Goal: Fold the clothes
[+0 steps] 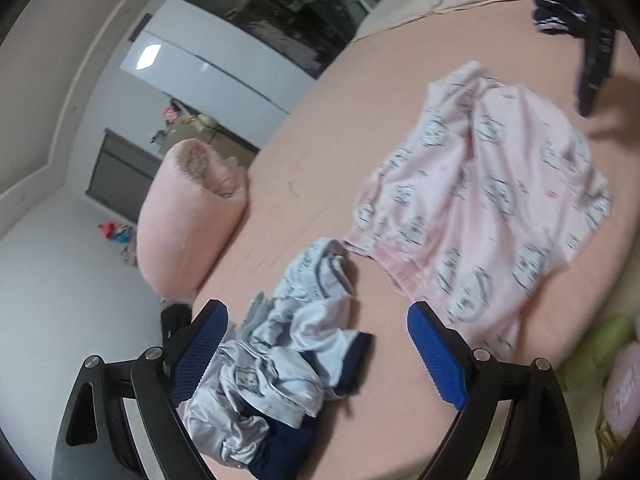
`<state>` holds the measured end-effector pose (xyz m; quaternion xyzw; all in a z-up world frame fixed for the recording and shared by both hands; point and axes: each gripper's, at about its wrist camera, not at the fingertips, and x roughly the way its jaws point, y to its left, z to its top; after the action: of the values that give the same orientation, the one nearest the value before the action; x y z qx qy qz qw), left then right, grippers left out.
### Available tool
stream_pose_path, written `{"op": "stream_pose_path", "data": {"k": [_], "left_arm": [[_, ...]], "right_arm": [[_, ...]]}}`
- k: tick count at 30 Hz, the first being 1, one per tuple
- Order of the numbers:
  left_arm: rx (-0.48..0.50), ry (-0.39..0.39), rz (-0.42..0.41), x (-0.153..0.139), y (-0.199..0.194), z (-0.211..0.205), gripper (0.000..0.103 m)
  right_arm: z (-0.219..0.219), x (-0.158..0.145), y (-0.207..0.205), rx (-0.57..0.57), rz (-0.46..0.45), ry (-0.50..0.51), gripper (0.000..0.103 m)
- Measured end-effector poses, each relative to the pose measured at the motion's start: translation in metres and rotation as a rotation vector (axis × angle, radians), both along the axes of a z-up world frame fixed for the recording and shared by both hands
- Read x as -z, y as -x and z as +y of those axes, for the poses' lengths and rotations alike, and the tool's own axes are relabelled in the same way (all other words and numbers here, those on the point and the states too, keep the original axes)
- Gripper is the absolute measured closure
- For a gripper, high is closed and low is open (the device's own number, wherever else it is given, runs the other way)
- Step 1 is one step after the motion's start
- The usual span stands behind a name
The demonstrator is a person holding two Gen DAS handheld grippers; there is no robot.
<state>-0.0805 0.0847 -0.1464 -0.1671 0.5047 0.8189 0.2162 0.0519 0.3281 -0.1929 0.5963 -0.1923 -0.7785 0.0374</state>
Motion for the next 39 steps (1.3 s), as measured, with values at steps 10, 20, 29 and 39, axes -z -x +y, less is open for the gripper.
{"op": "stream_pose_path", "data": {"k": [10,20,29,39], "left_arm": [[-0.181,-0.189,-0.186,0.01,0.061,0.042,0.011],[-0.353,-0.484,-0.588,0.025,0.088,0.025,0.011],[-0.539,-0.678,-0.823,0.06,0.097,0.007,0.011],[-0.626,-1.026,-1.214,0.1,0.099,-0.034,0.011]], "right_arm": [[-0.012,0.007,0.009,0.089,0.019,0.255,0.068],[-0.001,0.036,0.016,0.192,-0.02,0.34,0.068],[0.004,0.06,0.014,0.248,0.016,0.395,0.068],[0.006,0.06,-0.002,0.276,-0.013,0.521,0.068]]}}
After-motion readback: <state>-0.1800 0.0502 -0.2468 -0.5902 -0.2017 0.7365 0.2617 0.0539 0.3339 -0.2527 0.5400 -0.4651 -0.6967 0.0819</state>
